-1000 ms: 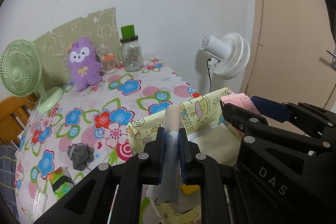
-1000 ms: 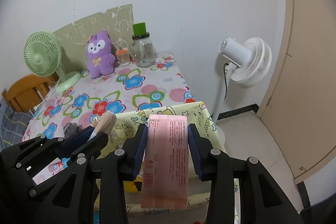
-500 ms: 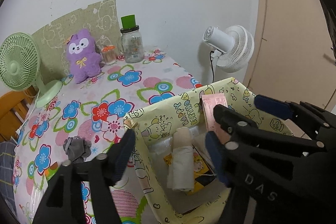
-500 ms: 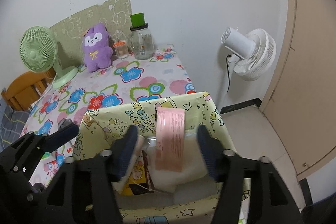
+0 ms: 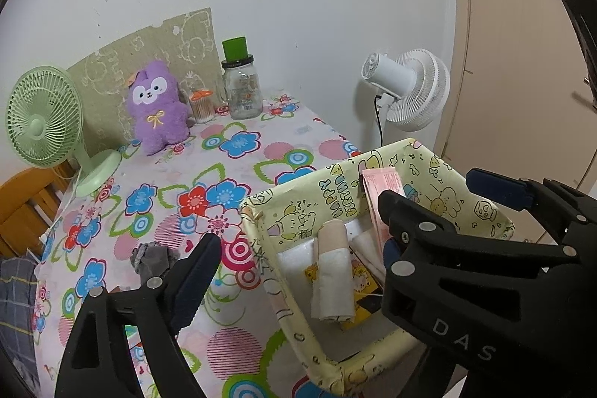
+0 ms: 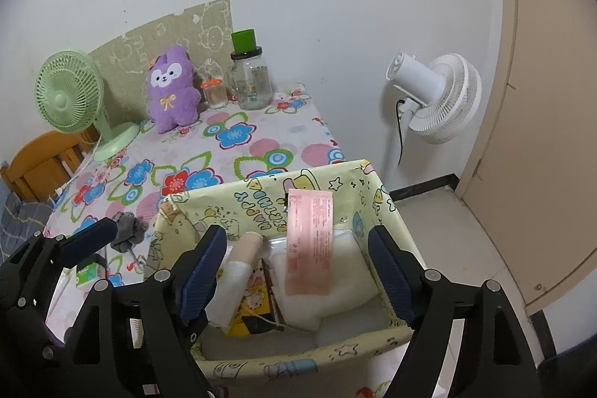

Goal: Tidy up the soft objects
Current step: 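Lower the cloth and packet into the basket and open both tools, then withdraw both tools from the basket back over the table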

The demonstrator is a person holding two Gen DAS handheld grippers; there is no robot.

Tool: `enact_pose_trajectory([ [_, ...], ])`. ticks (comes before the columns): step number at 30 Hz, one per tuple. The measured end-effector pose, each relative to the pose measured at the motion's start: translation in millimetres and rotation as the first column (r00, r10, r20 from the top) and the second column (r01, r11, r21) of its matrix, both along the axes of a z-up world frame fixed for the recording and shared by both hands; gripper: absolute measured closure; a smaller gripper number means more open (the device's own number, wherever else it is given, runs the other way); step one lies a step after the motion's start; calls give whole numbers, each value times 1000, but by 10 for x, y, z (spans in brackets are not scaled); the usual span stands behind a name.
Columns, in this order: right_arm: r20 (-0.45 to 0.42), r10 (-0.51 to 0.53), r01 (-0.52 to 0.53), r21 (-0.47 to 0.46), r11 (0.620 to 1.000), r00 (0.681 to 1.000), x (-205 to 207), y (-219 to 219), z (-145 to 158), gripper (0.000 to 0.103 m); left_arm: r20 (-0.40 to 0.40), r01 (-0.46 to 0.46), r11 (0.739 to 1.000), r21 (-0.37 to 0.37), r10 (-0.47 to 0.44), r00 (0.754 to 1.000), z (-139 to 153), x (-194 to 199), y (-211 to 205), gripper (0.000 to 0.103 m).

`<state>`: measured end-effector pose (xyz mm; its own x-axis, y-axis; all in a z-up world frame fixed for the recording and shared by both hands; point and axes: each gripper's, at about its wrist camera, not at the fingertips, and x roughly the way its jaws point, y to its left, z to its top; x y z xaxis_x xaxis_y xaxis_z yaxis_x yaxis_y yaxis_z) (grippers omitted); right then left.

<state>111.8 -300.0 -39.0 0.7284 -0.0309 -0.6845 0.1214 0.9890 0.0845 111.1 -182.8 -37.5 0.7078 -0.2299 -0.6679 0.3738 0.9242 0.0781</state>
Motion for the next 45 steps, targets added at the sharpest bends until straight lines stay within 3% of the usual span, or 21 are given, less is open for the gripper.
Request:
enact_pose_trajectory([
  [45,136,58,-49,-69,996,989,-683,1008,485,12,136,-50,997,-50,57,989,366,-675,984,1],
])
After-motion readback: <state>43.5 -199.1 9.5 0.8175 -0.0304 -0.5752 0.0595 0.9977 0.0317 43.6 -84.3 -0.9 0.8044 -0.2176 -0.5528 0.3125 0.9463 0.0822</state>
